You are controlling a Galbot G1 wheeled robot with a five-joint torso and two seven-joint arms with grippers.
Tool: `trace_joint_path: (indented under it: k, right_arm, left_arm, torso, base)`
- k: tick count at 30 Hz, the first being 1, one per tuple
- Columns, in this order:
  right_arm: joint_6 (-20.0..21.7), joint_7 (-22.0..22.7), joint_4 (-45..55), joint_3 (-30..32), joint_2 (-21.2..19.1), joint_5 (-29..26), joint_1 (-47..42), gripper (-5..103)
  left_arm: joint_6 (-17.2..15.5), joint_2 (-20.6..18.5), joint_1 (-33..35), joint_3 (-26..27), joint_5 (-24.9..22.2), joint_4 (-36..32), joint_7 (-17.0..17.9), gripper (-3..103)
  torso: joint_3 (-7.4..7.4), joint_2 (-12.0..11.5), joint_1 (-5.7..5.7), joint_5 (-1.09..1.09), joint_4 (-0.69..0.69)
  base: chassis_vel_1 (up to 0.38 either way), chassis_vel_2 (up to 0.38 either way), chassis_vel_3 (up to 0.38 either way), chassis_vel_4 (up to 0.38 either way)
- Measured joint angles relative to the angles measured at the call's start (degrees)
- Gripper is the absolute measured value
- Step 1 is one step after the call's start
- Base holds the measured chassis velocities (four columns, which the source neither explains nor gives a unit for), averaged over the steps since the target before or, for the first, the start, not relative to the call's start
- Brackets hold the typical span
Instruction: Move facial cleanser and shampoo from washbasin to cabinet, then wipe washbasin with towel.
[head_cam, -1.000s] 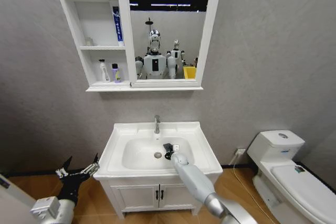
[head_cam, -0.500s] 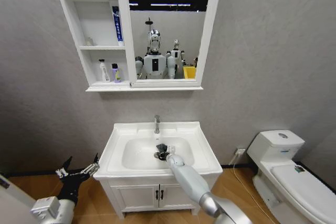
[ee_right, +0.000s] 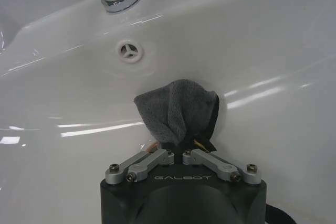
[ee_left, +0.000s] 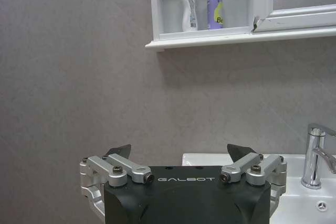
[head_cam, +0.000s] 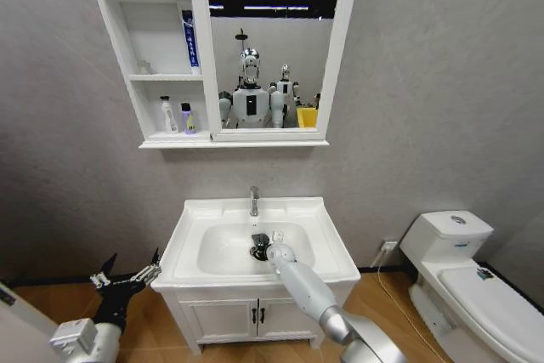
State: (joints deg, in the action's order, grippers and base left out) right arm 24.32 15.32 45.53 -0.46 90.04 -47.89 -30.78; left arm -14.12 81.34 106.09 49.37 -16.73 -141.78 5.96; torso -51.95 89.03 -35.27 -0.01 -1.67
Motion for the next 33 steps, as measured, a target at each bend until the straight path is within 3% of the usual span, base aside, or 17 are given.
trace_joint_path:
  k: [9, 21, 29, 33]
  right_arm:
    - [-0.9, -2.3, -1.1, -0.6, 1.4, 2.1, 0.2, 2]
    - [-1.6, -1.9, -2.7, -0.5, 2.2, 1.8, 0.7, 2]
    - [-1.1, 1.6, 0.6, -0.3, -2.1, 1.1, 0.0, 2]
    - [-1.1, 1.3, 0.6, -0.2, -2.7, 1.0, 0.0, 2]
  left_arm:
    - [0.0, 0.0, 0.0, 0.0, 0.0, 0.0, 0.0, 100]
    - [0.0, 0.0, 0.0, 0.0, 0.0, 0.0, 0.0, 100]
    - [0.0, 0.0, 0.0, 0.0, 0.0, 0.0, 0.0, 100]
    - [0.0, 0.0, 0.0, 0.0, 0.0, 0.0, 0.0, 100]
  torso:
    - [0.00, 0.0, 0.00, 0.00, 0.01]
    - [0.00, 0.0, 0.00, 0.01, 0.01]
    - [0.00, 0.0, 0.00, 0.01, -0.01]
    - [0.00, 0.0, 0.00, 0.01, 0.00]
  base:
    - [0.000, 0.000, 0.000, 0.000]
    - [0.000, 0.000, 0.000, 0.000]
    - [0.000, 0.000, 0.000, 0.000]
    - [0.000, 0.000, 0.000, 0.000]
